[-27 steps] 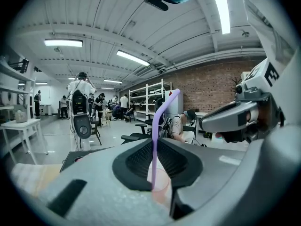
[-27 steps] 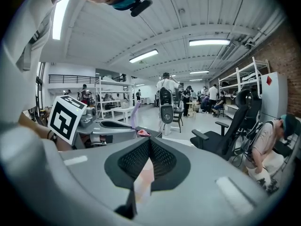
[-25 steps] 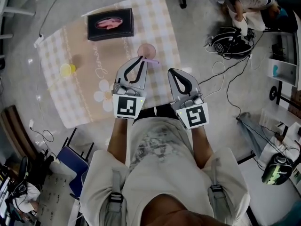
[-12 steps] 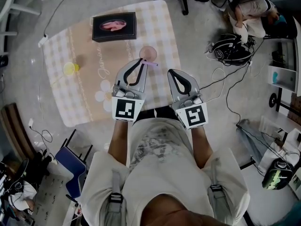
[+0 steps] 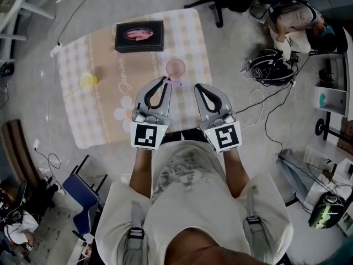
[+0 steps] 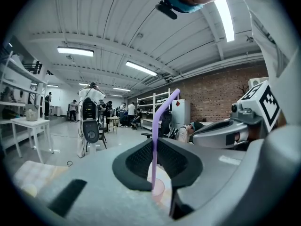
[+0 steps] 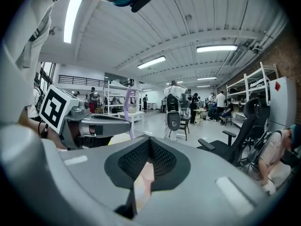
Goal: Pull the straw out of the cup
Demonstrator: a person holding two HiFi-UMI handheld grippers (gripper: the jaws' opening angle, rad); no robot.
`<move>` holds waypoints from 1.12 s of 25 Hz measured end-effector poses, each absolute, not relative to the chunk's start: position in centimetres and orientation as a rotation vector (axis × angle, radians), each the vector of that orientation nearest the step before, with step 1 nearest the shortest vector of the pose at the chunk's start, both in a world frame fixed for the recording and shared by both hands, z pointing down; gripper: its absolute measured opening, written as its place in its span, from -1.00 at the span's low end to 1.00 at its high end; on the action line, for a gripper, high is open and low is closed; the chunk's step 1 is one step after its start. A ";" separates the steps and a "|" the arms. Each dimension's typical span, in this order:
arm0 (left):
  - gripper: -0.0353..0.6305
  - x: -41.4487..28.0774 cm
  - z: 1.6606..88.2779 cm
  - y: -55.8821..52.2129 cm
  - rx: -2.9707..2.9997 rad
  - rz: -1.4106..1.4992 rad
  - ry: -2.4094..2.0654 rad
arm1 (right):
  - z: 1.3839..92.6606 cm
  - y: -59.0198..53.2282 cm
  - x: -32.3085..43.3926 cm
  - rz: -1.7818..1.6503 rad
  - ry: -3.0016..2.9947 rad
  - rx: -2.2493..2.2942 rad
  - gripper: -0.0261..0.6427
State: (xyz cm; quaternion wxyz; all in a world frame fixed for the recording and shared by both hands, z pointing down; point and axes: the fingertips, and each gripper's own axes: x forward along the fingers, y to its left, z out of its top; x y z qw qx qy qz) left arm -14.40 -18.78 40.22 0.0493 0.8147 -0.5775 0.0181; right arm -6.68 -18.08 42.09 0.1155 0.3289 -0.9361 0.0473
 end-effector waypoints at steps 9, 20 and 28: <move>-0.78 -15.3 39.6 -16.1 2.456 0.006 -1.788 | 42.0 -16.0 -7.4 0.115 -2.757 0.926 -0.89; -0.78 -17.0 41.4 -12.4 2.392 0.063 -1.780 | 41.0 -14.3 -8.8 0.059 -2.816 0.876 -0.89; -0.78 -17.9 42.0 -11.4 2.369 0.063 -1.796 | 41.2 -13.7 -9.6 0.040 -2.824 0.825 -0.89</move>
